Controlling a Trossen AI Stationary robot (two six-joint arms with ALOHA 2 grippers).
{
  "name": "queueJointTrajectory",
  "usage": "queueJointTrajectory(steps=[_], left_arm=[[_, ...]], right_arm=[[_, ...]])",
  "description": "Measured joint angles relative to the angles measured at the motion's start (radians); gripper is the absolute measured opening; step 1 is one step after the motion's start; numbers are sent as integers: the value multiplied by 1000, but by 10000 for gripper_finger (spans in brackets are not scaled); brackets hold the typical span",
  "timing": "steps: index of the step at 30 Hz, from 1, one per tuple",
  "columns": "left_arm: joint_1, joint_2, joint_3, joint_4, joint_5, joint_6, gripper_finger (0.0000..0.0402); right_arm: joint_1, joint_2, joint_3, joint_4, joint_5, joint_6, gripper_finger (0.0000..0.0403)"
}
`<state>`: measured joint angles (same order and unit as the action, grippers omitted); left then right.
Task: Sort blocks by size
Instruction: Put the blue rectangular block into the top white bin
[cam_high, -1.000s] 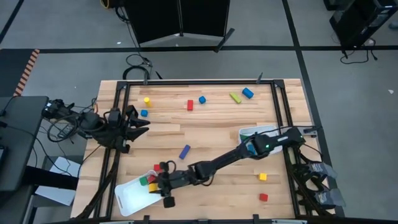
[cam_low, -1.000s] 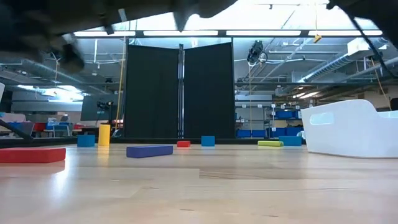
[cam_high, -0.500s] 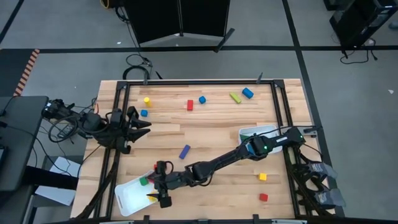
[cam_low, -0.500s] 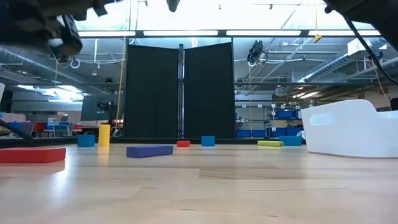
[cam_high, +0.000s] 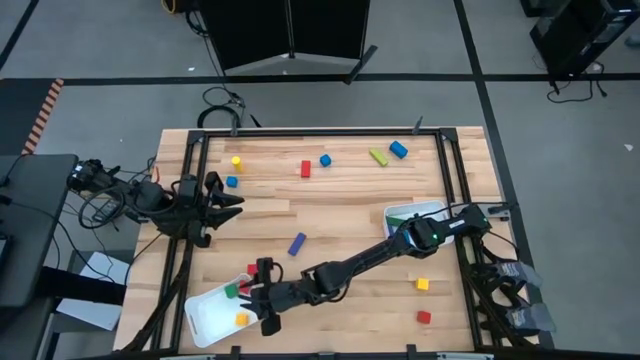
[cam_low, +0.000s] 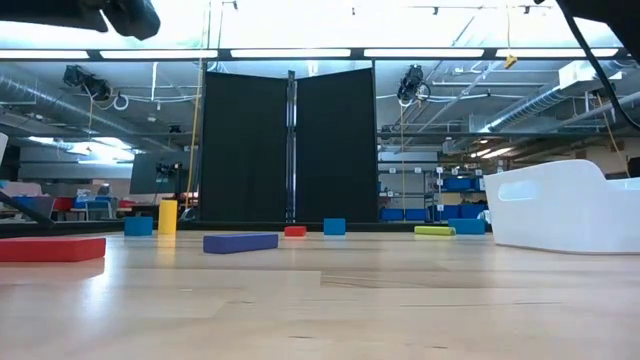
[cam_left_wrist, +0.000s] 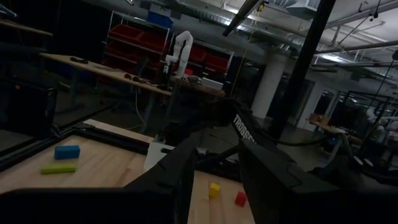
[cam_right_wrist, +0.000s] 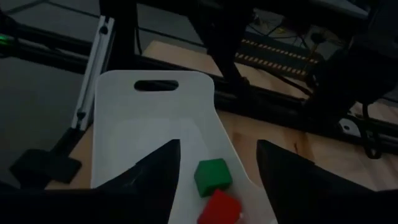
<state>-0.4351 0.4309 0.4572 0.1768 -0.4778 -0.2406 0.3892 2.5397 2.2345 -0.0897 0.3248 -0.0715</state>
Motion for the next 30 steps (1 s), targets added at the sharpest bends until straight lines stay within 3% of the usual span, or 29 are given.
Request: queueJointTrajectory(steps=[11, 15, 18, 23, 30], left_arm=[[0, 0, 0, -23, 0, -1, 133], [0, 0, 0, -23, 0, -1, 133], [0, 0, 0, -27, 0, -1, 133], [2, 0, 0, -24, -6, -1, 133], [9, 83, 0, -42, -172, -34, 133]], right_arm=[[0, 0, -8, 91, 42, 15, 202], [1, -18, -143, 340, 24, 27, 199], [2, -101, -353, 527, 18, 57, 199], [2, -381, -848, 850, 81, 79, 199], [10, -814, -1421, 1029, 236, 120, 201]])
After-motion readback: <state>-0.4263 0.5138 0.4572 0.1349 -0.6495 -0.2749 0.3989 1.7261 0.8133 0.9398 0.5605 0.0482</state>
